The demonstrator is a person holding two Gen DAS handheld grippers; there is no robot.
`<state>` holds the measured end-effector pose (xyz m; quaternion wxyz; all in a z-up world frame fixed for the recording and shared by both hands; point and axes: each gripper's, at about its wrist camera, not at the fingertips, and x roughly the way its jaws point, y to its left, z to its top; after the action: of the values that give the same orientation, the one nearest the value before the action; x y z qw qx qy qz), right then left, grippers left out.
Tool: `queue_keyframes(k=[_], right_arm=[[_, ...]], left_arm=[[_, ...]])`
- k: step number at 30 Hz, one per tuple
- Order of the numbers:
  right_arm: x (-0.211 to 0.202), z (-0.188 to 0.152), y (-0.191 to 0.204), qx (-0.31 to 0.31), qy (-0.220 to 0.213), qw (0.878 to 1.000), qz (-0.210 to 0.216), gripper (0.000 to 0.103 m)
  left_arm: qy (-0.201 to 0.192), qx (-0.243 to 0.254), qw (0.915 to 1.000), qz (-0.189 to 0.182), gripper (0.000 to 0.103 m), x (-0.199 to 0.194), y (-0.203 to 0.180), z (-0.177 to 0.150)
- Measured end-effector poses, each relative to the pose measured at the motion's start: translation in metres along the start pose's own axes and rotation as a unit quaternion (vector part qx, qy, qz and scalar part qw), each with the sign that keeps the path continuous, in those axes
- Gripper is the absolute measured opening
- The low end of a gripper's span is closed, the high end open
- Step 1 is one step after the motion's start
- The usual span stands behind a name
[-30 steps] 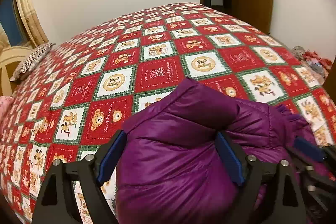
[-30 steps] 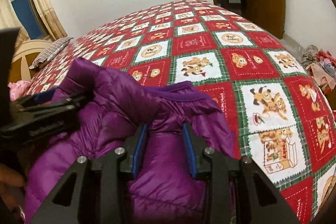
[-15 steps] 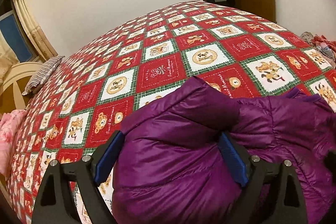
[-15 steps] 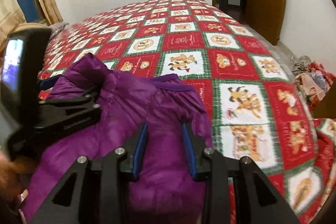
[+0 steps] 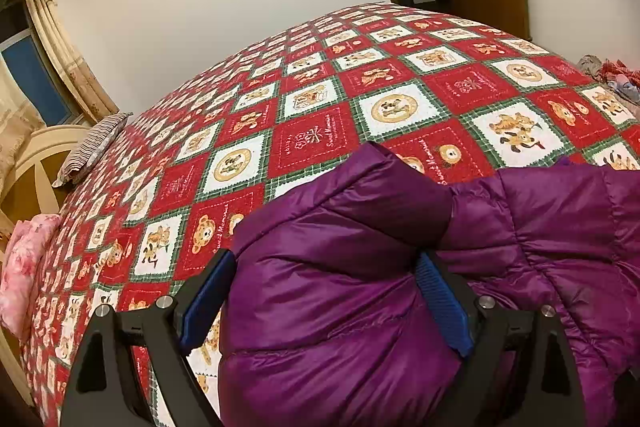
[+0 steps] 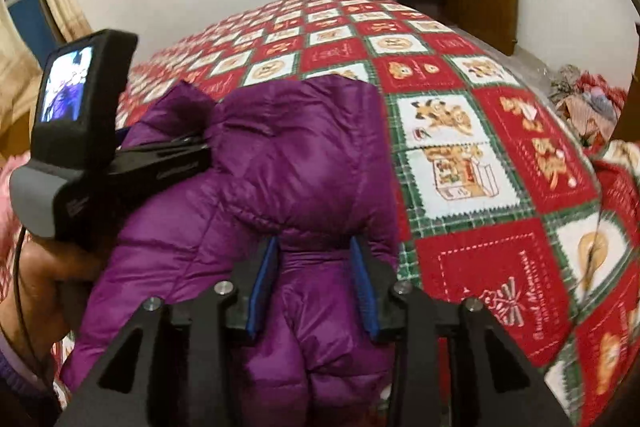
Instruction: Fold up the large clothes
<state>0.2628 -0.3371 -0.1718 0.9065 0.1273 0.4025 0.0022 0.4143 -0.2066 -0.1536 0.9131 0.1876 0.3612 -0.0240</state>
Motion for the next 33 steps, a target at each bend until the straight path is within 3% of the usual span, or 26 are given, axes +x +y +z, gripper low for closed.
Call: queue_keyframes(k=[4, 9, 12, 15, 21, 25, 28, 33], right_arm=[[0.002, -0.005, -0.001, 0.004, -0.013, 1.0, -0.005, 0.039], [-0.001, -0.004, -0.001, -0.011, -0.002, 1.0, -0.011, 0.039], [-0.007, -0.002, -0.006, -0.006, 0.013, 1.0, -0.002, 0.042], [-0.017, 0.003, -0.004, -0.014, 0.02, 1.0, -0.009, 0.045], [-0.036, 0.041, -0.002, -0.016, -0.029, 0.999, -0.028, 0.047], [0.008, 0.064, -0.008, 0.014, 0.006, 1.0, -0.026, 0.044], [0.047, 0.062, -0.015, 0.041, 0.051, 0.998, -0.013, 0.045], [0.061, 0.061, -0.005, 0.006, 0.034, 0.998, -0.048, 0.048]], left_arm=[[-0.001, -0.001, 1.0, -0.009, 0.092, -0.002, 0.002, 0.0], [0.009, -0.039, 0.9952, -0.09, 0.092, -0.024, 0.029, -0.014], [0.005, -0.074, 0.9906, -0.115, 0.092, -0.043, 0.046, -0.029], [-0.009, -0.094, 0.9883, -0.12, 0.092, -0.061, 0.057, -0.044], [-0.016, -0.088, 0.9907, -0.103, 0.091, -0.069, 0.05, -0.055], [-0.014, -0.081, 0.9927, -0.088, 0.092, -0.065, 0.043, -0.055], [-0.014, -0.091, 0.9922, -0.083, 0.092, -0.06, 0.04, -0.057], [-0.006, -0.12, 0.9878, -0.099, 0.092, -0.047, 0.039, -0.059]])
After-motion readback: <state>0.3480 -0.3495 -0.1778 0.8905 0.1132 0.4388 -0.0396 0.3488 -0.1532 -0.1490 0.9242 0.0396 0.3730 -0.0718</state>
